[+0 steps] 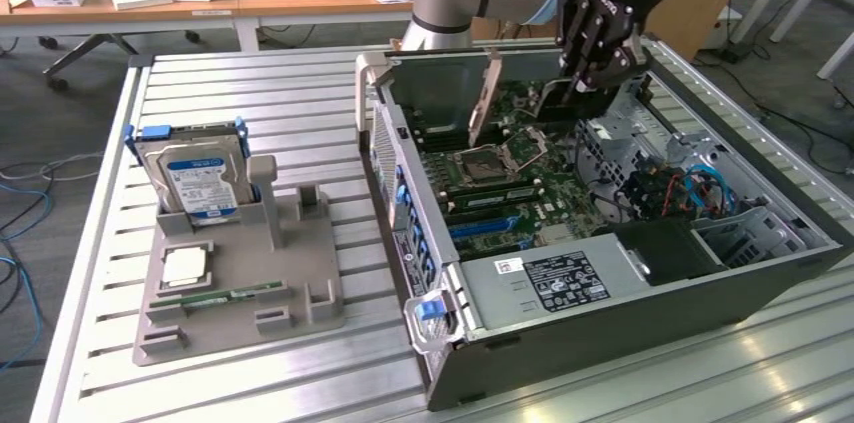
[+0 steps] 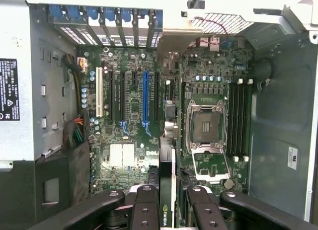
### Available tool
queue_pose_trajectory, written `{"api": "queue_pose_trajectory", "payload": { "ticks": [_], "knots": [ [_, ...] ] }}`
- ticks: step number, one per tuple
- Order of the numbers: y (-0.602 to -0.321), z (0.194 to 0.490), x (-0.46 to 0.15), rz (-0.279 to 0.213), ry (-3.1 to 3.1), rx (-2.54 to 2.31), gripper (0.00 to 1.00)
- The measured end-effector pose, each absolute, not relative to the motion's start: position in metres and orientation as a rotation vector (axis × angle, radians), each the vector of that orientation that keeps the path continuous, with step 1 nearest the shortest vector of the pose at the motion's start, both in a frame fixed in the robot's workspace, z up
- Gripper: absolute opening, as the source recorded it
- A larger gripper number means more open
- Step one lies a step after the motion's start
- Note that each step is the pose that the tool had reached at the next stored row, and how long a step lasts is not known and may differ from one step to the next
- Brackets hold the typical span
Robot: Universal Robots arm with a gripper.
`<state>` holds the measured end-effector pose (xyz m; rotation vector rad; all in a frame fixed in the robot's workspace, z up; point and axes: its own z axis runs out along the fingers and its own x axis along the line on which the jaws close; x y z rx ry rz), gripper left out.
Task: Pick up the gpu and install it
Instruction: 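Insert the gpu into the slot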
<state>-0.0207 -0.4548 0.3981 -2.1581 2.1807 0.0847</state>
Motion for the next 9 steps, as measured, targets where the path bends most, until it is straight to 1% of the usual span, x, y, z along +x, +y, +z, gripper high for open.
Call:
{"api": "queue_pose_trajectory", "payload": {
  "ticks": [9],
  "knots": [
    [-0.455, 0.385, -0.021, 0.085, 2.181, -2.158, 0.26]
  ]
}}
